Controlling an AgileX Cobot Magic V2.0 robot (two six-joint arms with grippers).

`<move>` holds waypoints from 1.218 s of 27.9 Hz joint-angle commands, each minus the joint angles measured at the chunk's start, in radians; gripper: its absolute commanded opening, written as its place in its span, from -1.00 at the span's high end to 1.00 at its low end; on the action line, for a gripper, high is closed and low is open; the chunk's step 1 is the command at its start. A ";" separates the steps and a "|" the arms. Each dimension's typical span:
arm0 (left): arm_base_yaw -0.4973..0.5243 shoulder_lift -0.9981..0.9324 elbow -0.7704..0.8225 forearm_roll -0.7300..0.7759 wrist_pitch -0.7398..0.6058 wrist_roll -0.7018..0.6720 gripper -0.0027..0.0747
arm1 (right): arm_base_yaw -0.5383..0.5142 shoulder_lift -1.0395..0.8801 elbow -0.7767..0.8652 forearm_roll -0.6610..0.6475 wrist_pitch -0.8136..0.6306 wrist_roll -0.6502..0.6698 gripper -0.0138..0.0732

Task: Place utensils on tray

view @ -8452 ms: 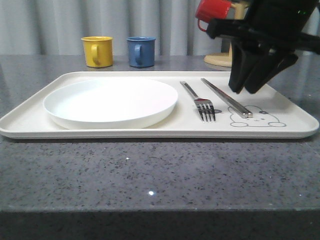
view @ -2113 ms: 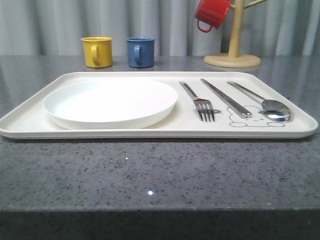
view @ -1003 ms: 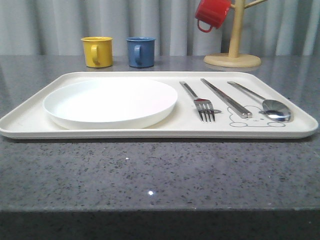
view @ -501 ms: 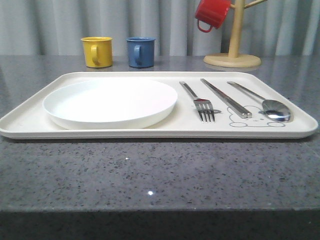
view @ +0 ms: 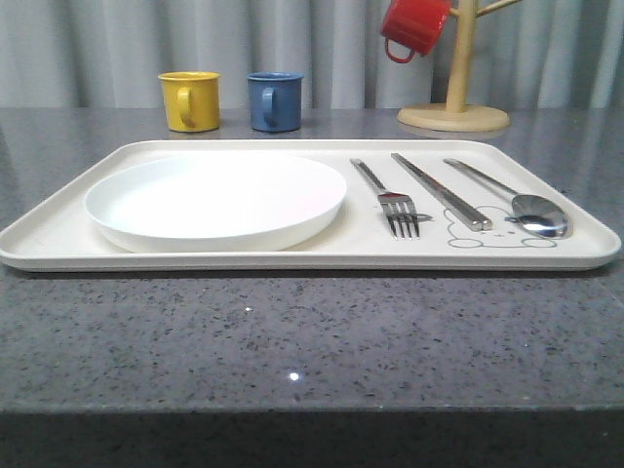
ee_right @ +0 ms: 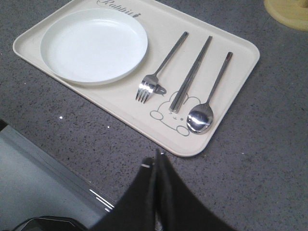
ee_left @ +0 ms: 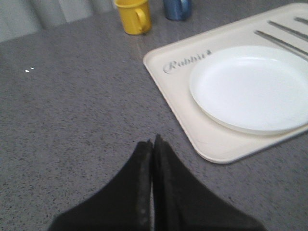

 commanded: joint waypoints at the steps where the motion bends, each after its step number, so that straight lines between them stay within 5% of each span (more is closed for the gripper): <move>1: 0.099 -0.102 0.104 -0.041 -0.227 -0.008 0.98 | 0.000 0.002 -0.023 -0.010 -0.071 -0.003 0.84; 8: 0.271 -0.299 0.350 -0.112 -0.389 -0.008 0.98 | 0.000 0.002 -0.023 -0.010 -0.071 -0.003 0.84; 18: 0.318 -0.363 0.542 -0.112 -0.683 -0.008 0.98 | 0.000 0.002 -0.023 -0.010 -0.067 -0.003 0.84; 34: 0.309 -0.361 0.539 -0.112 -0.653 0.005 0.98 | 0.000 0.002 -0.023 -0.010 -0.067 -0.003 0.84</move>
